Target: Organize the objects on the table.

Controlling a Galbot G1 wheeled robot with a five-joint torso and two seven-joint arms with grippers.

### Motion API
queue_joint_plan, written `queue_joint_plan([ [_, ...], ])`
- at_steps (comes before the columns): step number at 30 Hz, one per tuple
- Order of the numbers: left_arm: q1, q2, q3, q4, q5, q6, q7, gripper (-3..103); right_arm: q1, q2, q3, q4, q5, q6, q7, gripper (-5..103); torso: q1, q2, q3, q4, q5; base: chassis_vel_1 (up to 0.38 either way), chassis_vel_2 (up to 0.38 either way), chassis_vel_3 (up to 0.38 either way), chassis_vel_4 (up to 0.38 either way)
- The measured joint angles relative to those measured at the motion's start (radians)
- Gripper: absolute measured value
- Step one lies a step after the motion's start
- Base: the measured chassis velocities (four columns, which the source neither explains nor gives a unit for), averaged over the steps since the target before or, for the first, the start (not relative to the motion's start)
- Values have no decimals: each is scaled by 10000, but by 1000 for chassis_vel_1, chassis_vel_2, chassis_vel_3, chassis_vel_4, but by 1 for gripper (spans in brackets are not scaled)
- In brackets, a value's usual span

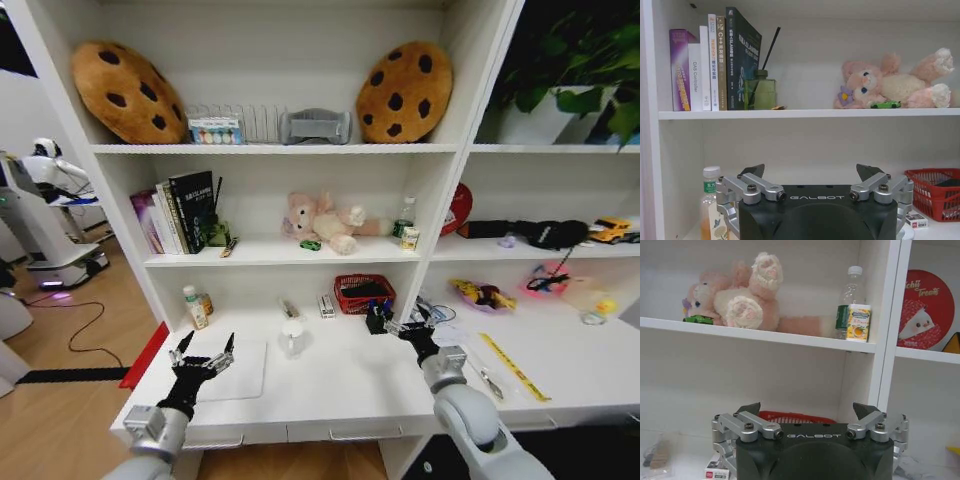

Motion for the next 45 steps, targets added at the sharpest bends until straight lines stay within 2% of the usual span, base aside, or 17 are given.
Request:
queue_joint_plan([
  [5, 0, 1, -1, 0, 0, 0, 1, 100, -141, 115, 8, 255, -64, -206, -282, 100, -1, 0, -1, 6, -6, 0, 0, 0, 0],
  [9, 0, 1, -3, 0, 0, 0, 3, 100, -372, 311, -25, 465, -114, -276, -282, 100, 0, 0, 0, 6, -5, 52, 37, -55, -39],
  [25, 0, 3, -7, 0, 0, 0, 3, 100, -709, 349, 81, 777, -69, -400, -196, 100, -1, 1, -1, 6, -8, 79, 96, -83, -78],
  [30, 0, 2, -4, 0, 0, 0, 4, 100, -720, 580, 95, 653, -185, -302, -182, 100, 0, 0, -1, 4, -2, 0, 0, 0, 0],
  [45, 0, 2, -4, 0, 0, 0, 4, 100, -563, 527, 83, 406, -212, -336, -206, 100, 2, 0, 0, 5, -6, 63, -48, -58, 57],
])
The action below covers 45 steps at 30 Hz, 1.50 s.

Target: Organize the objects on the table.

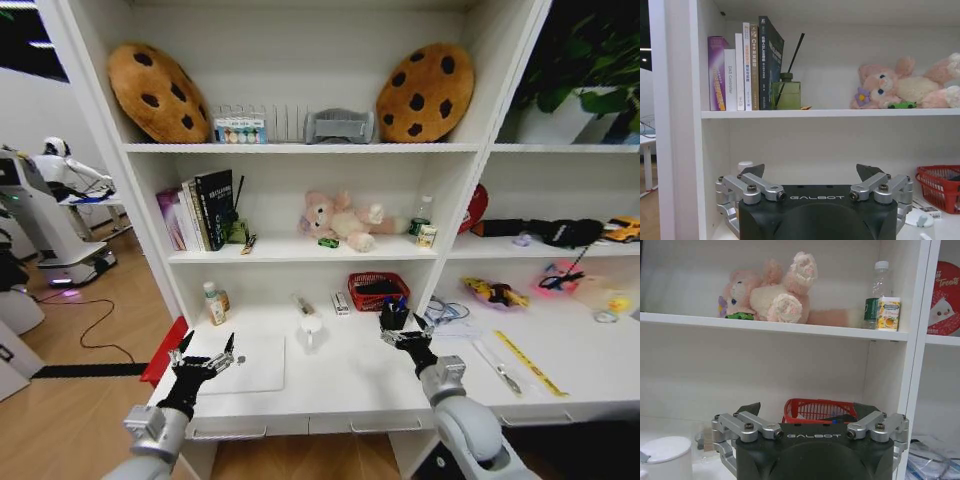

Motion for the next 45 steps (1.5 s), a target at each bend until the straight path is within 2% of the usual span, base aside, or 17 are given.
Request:
queue_joint_plan([
  [29, 0, -1, 1, 0, 0, 0, 0, 100, -148, -24, 38, 133, -22, 79, -48, 100, -2, 1, 0, 0, 1, 168, -168, -170, 171],
  [45, 0, 0, 0, 0, 0, 0, -5, 100, -319, -104, 98, 145, -89, 217, -212, 100, -4, 1, -1, 1, 0, 235, -226, -240, 234],
])
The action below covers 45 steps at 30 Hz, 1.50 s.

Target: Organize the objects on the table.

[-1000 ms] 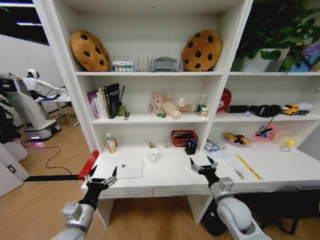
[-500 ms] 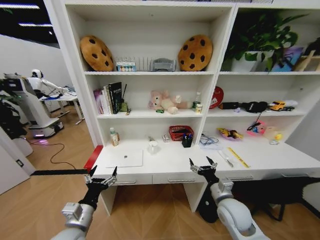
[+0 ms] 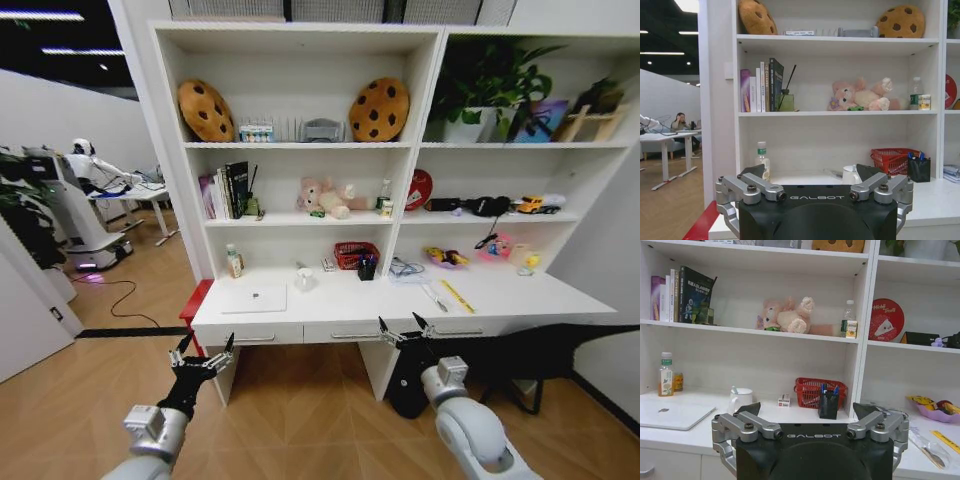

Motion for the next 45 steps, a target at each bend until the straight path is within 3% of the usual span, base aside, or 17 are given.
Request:
queue_joint_plan([
  [12, 1, 0, 1, 0, 0, 0, 5, 100, 67, -4, -33, -271, -435, 570, -298, 100, -10, 8, -5, 1, -2, 211, -232, -198, 230],
  [13, 1, 0, -5, 0, 0, 0, -4, 100, 85, 12, -28, -328, -494, 592, -311, 100, -9, 7, -3, 7, -6, 50, 4, -100, 99],
  [15, 2, 0, -2, 0, 0, 0, -2, 100, 79, 15, 0, -360, -539, 598, -314, 100, -7, 5, -2, -3, -7, 50, 1, -60, 99],
  [17, 0, 0, 0, 0, 0, 0, 6, 100, 33, 14, 93, -409, -610, 628, -340, 100, 4, -2, 2, -6, 11, -32, -13, 7, -24],
  [20, -2, 0, 0, 0, 0, 0, 6, 100, -17, 21, 209, -449, -633, 769, -482, 100, 13, -6, 4, -1, -7, -42, 4, 19, -32],
  [26, -6, -19, -3, 11, 18, -6, 2, 100, -68, 47, 383, -518, -744, 855, -562, 100, 5, -3, 1, 1, -1, 17, 36, -6, -17],
  [32, -406, -1102, -184, 831, 930, -804, -142, 100, -73, 50, 416, -529, -806, 823, -568, 100, 3, -1, 2, -2, 0, 0, 0, 0, 0],
  [34, -795, -2178, -376, 1646, 1846, -1602, -310, 100, -73, 53, 416, -529, -806, 811, -569, 100, 1, 0, 1, -1, 0, 0, 0, 0, 0],
  [35, -795, -2178, -376, 1646, 1846, -1602, -310, 100, -73, 53, 416, -529, -806, 811, -569, 100, 1, 0, 1, -1, 0, 0, 0, 0, 0],
  [37, -1099, -3018, -508, 2280, 2553, -2219, -439, 100, -73, 53, 416, -530, -806, 803, -569, 100, 2, -1, 1, 0, -4, 0, 0, 0, 0],
  [45, -1185, -3252, -554, 2460, 2764, -2416, -467, 100, -71, 53, 415, -530, -806, 796, -569, 100, 1, 1, 0, -1, 2, 0, 0, 0, 0],
])
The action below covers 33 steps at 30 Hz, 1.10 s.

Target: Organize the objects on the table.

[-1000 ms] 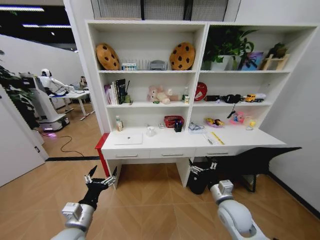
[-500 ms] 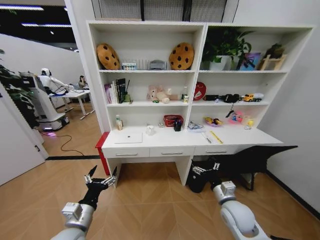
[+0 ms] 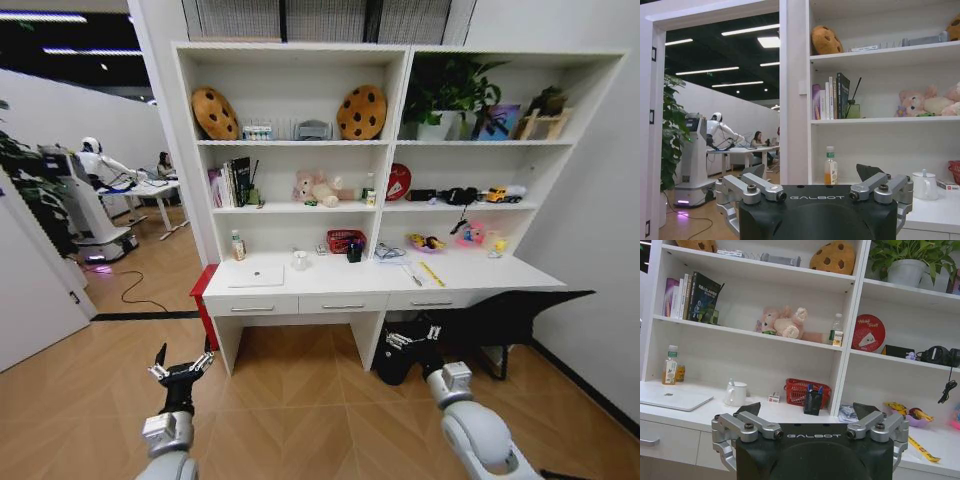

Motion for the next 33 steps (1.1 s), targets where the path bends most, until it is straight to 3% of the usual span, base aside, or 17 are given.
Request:
queue_joint_plan([
  [4, -59, 45, -42, 254, -111, -50, -36, 100, 0, 0, -2, 0, 1, -3, 0, 100, 0, 0, 0, 1, -1, 0, 0, 0, 0],
  [6, -281, 527, -263, 1308, -899, -44, -251, 100, 1, 0, -2, 0, 2, -6, 3, 100, 0, -1, 1, -1, -7, 0, 0, 0, 0],
  [9, -350, 667, -305, 1571, -1143, -28, -288, 100, 1, 0, -5, 1, 3, -8, 3, 100, -1, 0, 0, 0, -4, 0, 0, 0, 0],
  [11, -385, 700, -311, 1504, -1185, 126, -261, 100, 2, 1, -6, 1, 3, -9, 3, 100, 0, 0, 0, 4, -4, 0, 0, 0, 0],
  [12, -519, 871, -325, 1037, -1352, 750, -14, 100, 1, 0, -6, 2, 4, -10, 4, 100, 1, -1, 1, 3, -7, 0, 0, 0, 0],
  [15, -623, 1009, -345, 650, -1474, 1157, 169, 100, 2, 0, -8, 4, 4, -11, 5, 100, 0, 0, -1, -7, 12, 0, 0, 0, 0],
  [17, -653, 1067, -343, 496, -1543, 1449, 266, 100, 2, 0, -9, 6, 6, -12, 6, 100, 0, -1, 0, -1, -7, 0, 0, 0, 0],
  [33, -643, 1071, -341, 456, -1543, 1474, 282, 100, 1, 0, -10, 7, 12, -13, 13, 100, 0, 0, 0, 0, -2, 0, 0, 0, 0],
])
